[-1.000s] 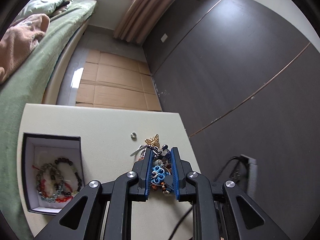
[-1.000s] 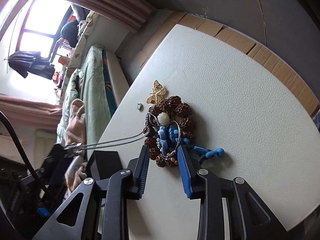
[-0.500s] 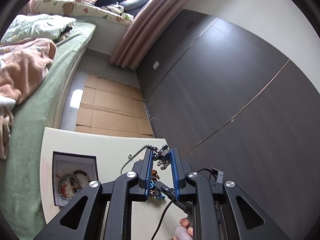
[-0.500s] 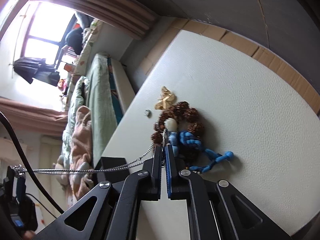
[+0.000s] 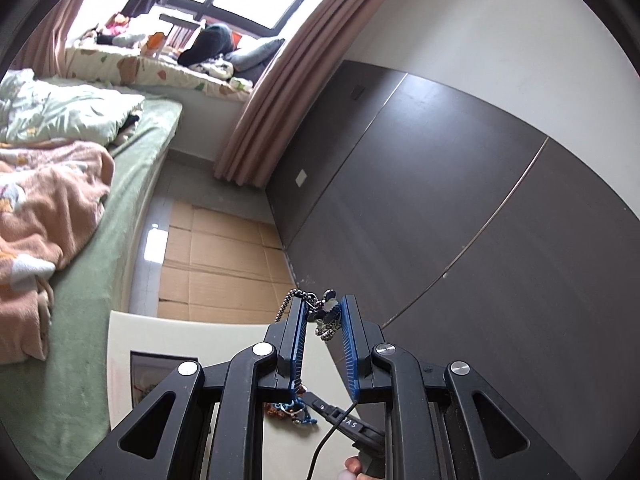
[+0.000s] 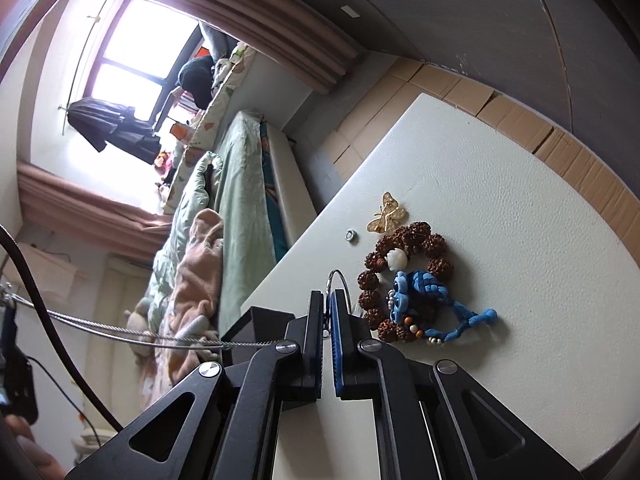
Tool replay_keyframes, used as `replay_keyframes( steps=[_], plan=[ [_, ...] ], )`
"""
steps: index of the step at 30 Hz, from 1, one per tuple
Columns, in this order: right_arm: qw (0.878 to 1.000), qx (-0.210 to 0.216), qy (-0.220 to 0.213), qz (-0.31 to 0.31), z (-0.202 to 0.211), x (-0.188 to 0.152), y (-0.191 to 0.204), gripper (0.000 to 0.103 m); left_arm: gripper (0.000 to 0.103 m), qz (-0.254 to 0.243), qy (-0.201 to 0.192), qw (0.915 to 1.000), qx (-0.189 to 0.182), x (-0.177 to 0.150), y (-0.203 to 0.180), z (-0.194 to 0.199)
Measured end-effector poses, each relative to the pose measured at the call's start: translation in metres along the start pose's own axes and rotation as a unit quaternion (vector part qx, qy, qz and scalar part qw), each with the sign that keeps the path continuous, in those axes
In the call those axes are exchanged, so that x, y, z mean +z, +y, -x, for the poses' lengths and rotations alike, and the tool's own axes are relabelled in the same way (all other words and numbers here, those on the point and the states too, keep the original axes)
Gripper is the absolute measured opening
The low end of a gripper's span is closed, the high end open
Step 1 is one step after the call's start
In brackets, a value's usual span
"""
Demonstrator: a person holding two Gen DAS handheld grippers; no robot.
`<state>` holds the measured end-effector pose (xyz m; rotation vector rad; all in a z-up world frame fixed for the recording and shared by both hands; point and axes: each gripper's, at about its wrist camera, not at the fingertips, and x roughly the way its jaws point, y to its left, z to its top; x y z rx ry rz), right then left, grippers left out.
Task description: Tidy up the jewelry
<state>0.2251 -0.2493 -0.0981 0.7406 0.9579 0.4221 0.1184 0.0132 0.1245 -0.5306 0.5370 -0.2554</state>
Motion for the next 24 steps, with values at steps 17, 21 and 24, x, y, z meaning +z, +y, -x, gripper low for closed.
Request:
replay_keyframes(
  steps=[17, 21, 24],
  plan=[
    [0.998, 0.029, 0.03, 0.043, -0.004, -0.012, 0.019, 0.006, 0.018, -0.034, -0.049, 0.9972, 0.045, 0.041, -0.004, 0.045],
    [0.998, 0.028, 0.031, 0.041, -0.005, -0.012, 0.017, 0.006, 0.018, -0.032, -0.042, 0.9968, 0.061, 0.036, 0.003, 0.037],
    [0.998, 0.028, 0.033, 0.042, -0.005, -0.013, 0.018, 0.006, 0.018, -0.022, -0.03, 0.997, 0.068, 0.03, 0.015, 0.026]
  ],
)
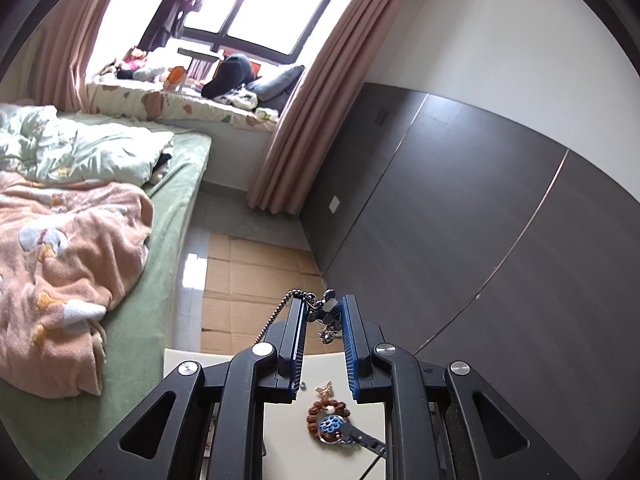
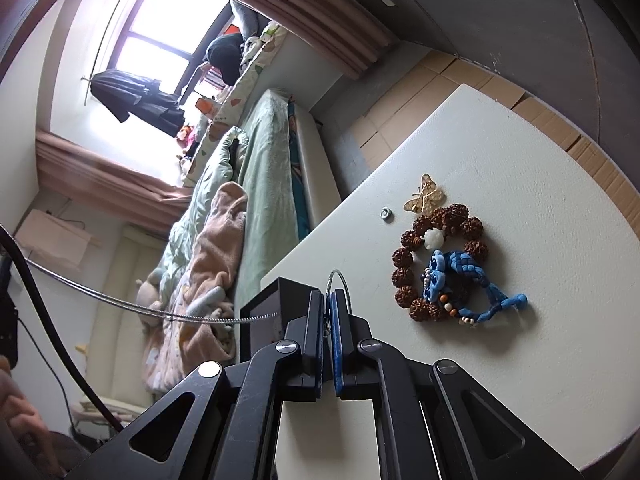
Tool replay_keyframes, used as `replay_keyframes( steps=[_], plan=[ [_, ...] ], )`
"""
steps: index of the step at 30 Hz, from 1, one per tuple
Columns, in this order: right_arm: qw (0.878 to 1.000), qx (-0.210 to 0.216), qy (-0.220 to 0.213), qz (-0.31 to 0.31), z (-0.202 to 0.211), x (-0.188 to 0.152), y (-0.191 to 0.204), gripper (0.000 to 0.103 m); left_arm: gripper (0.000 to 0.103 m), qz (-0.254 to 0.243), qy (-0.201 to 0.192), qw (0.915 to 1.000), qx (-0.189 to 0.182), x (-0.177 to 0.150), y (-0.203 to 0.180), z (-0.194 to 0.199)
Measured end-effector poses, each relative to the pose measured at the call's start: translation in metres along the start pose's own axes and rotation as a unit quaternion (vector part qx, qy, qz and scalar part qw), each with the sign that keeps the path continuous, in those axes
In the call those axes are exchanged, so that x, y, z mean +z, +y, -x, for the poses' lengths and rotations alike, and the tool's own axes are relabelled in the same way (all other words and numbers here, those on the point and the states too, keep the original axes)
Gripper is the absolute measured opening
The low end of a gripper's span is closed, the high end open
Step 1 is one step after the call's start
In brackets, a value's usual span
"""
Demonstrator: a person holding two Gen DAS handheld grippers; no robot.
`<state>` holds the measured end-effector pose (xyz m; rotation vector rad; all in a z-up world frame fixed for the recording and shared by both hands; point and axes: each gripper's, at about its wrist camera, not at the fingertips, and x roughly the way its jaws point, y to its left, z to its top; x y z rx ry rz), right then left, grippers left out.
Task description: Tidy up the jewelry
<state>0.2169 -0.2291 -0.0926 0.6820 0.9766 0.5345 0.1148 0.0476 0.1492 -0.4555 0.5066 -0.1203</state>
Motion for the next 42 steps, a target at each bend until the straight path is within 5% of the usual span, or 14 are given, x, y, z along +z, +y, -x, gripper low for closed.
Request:
replay_keyframes(
  steps=[22, 26, 29, 36, 42],
  plan=[
    [1.0, -0.007, 0.004, 0.029, -0.001, -0.007, 0.011, 0.006, 0.019, 0.039, 0.075, 0.9938, 0.072, -0.058, 0.072, -0.07],
    [0.999, 0.001, 0.003, 0.037, 0.0, -0.011, 0.016, 0.006, 0.037, 0.06, 0.132, 0.9867, 0.074, -0.076, 0.087, -0.093],
    [0.999, 0.014, 0.0, 0.05, 0.001, -0.014, 0.024, 0.006, 0.045, 0.067, 0.137, 0.9848, 0.083, -0.098, 0.1, -0.094],
    [0.996, 0.052, 0.005, 0.076, -0.014, -0.024, 0.049, 0.006, 0.046, 0.093, 0.158, 0.979, 0.088, -0.124, 0.116, -0.092],
    [0.994, 0.059, 0.016, 0.093, -0.039, -0.031, 0.071, 0.006, 0.057, 0.104, 0.151, 0.9785, 0.095, -0.132, 0.124, -0.086]
  ],
)
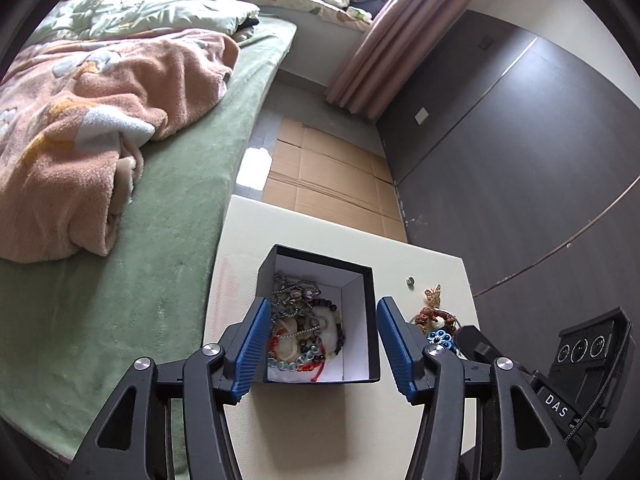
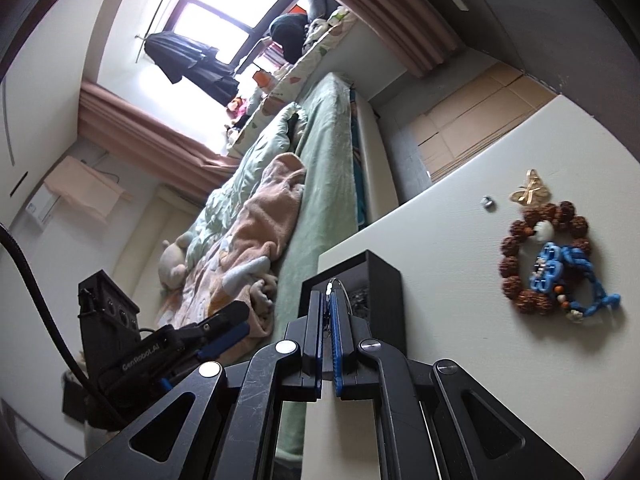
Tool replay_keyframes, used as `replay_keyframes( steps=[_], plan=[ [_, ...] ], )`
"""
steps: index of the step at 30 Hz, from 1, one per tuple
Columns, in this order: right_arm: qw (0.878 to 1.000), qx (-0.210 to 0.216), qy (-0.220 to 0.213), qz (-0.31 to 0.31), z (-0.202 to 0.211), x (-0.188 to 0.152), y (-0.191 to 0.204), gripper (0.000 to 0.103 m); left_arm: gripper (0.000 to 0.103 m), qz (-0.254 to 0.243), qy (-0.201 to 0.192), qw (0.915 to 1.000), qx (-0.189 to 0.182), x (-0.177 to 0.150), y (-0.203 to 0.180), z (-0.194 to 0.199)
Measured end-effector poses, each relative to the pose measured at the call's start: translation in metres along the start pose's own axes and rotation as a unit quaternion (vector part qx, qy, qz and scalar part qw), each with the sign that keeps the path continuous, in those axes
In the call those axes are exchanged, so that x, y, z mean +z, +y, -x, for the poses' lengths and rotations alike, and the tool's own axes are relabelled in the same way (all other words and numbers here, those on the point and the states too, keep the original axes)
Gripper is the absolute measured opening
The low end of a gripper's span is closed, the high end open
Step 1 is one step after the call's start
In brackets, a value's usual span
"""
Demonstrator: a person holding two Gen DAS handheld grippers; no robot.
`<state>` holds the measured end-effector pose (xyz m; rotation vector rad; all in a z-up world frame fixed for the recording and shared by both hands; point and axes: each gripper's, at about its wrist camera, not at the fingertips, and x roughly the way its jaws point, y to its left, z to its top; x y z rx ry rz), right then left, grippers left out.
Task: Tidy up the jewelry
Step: 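Open both tools and withdraw them from the box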
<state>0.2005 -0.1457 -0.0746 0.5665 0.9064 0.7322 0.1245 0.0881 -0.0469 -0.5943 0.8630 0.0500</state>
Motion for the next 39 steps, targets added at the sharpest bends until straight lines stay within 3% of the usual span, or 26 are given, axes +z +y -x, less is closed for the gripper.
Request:
replay_keyframes(
  steps=[6, 7, 9, 11, 19, 23, 26, 30, 36, 39],
  plan=[
    [1.0, -0.016, 0.006, 0.02, -0.027, 0.0, 0.016, 0.007, 0.057, 0.013, -0.009, 0.9999, 0.003, 0.004, 0.009, 0.002],
    [1.0, -0.009, 0.016, 0.02, -0.032, 0.0, 0.016, 0.01, 0.057, 0.015, -0.011, 0.9998, 0.005, 0.004, 0.01, 0.003],
    [0.999, 0.0, 0.03, 0.015, -0.037, -0.003, 0.015, 0.031, 0.057, 0.019, -0.011, 0.9998, 0.004, 0.004, 0.011, 0.002],
    [1.0, -0.007, 0.023, 0.013, -0.034, -0.004, 0.013, 0.035, 0.057, 0.02, -0.008, 0.9998, 0.003, 0.004, 0.01, 0.001],
    [0.999, -0.026, -0.004, -0.026, 0.005, 0.002, -0.016, 0.035, 0.057, 0.005, -0.006, 0.9999, -0.011, 0.0, -0.011, -0.004],
    [0.997, -0.046, -0.031, -0.046, 0.036, 0.005, -0.031, 0.055, 0.057, -0.004, -0.006, 0.9997, -0.022, -0.004, -0.026, -0.008],
    [0.996, -0.06, -0.043, -0.059, 0.054, 0.008, -0.042, 0.057, 0.057, -0.014, -0.006, 0.9995, -0.027, -0.008, -0.04, -0.012],
    [0.991, -0.087, -0.049, -0.085, 0.077, 0.008, -0.062, 0.072, 0.057, -0.026, -0.001, 0.9992, -0.03, -0.013, -0.056, -0.021],
    [0.985, -0.104, -0.052, -0.126, 0.097, 0.006, -0.087, 0.073, 0.057, -0.045, 0.014, 0.9983, -0.035, -0.025, -0.081, -0.039],
    [0.981, -0.131, -0.05, -0.132, 0.1, 0.006, -0.094, 0.073, 0.057, -0.061, 0.02, 0.9973, -0.034, -0.033, -0.095, -0.048]
  ],
)
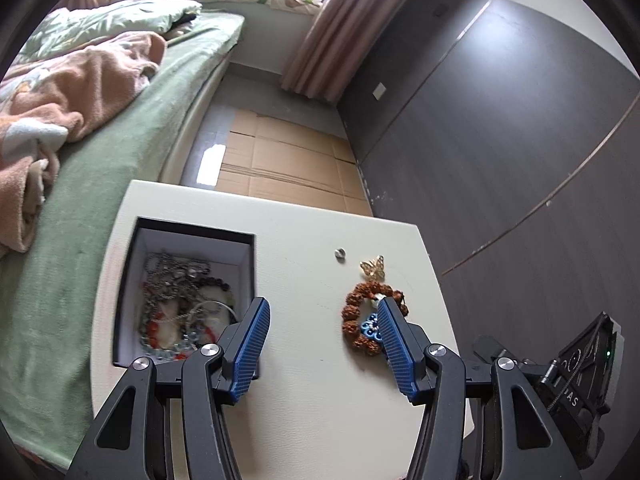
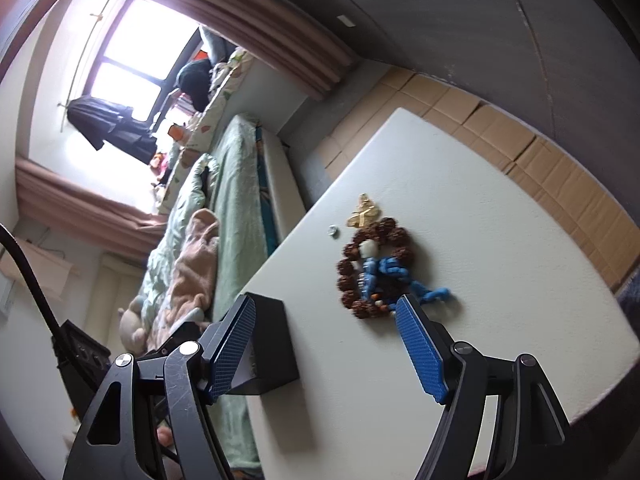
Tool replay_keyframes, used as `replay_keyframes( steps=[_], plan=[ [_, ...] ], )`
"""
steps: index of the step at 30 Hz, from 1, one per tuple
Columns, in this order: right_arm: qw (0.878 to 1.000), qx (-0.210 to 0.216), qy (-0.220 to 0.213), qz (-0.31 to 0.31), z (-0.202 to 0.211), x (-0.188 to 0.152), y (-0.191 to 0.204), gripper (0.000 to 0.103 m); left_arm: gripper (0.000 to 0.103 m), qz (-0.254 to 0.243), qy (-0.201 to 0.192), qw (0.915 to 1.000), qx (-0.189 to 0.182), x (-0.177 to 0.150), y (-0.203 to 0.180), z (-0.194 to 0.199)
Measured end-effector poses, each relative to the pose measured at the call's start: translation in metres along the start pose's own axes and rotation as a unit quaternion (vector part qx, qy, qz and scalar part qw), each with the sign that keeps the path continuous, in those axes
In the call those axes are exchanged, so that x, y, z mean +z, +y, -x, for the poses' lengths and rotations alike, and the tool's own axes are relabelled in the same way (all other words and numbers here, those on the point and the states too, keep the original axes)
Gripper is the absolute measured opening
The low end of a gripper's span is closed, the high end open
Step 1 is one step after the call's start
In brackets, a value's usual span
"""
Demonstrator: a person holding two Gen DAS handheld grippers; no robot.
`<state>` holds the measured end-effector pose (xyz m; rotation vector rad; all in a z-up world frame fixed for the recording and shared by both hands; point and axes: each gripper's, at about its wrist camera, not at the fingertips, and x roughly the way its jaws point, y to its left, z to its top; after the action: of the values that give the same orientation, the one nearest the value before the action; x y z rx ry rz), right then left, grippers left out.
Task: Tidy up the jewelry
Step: 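Open both tools and withdraw them from the box, then grasp the blue braided cord on the bead bracelet with the right tool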
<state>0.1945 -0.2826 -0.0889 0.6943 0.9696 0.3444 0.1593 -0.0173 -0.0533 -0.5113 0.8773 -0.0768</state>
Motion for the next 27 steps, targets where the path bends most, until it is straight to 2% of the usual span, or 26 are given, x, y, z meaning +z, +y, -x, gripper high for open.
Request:
replay_keyframes(
  steps=[7, 10, 19, 21, 22, 24, 25, 27],
  plan=[
    [0.997, -0.066, 0.028, -0.002, -0.019, 0.009, -0.023, 0.073, 0.057, -0.022, 0.007, 0.9997, 0.001, -0.009, -0.017, -0.02],
    [0.996, -0.077, 0.045, -0.005, -0.031, 0.013, -0.03, 0.07, 0.057, -0.032, 0.007, 0.9994, 0.009, -0.012, -0.019, -0.029],
    [0.986, -0.128, 0.086, 0.056, -0.07, 0.009, -0.013, 0.057, 0.057, -0.032, 0.017, 0.9993, 0.007, -0.011, -0.017, -0.046],
    [0.983, -0.139, 0.095, 0.068, -0.078, 0.007, -0.011, 0.042, 0.057, -0.03, 0.018, 0.9994, 0.007, -0.01, -0.017, -0.049],
    [0.984, -0.138, 0.089, 0.072, -0.078, 0.006, -0.01, 0.04, 0.057, -0.029, 0.019, 0.9994, 0.008, -0.01, -0.016, -0.05],
    [0.985, -0.12, 0.096, 0.074, -0.077, 0.007, -0.01, 0.009, 0.057, -0.028, 0.021, 0.9994, 0.008, -0.008, -0.015, -0.053],
    [0.987, -0.103, 0.105, 0.065, -0.077, 0.009, -0.012, 0.006, 0.057, -0.027, 0.022, 0.9994, 0.008, -0.007, -0.015, -0.054],
    [0.99, -0.084, 0.1, 0.052, -0.071, 0.009, -0.014, 0.006, 0.057, -0.027, 0.022, 0.9994, 0.008, -0.006, -0.015, -0.057]
  ],
)
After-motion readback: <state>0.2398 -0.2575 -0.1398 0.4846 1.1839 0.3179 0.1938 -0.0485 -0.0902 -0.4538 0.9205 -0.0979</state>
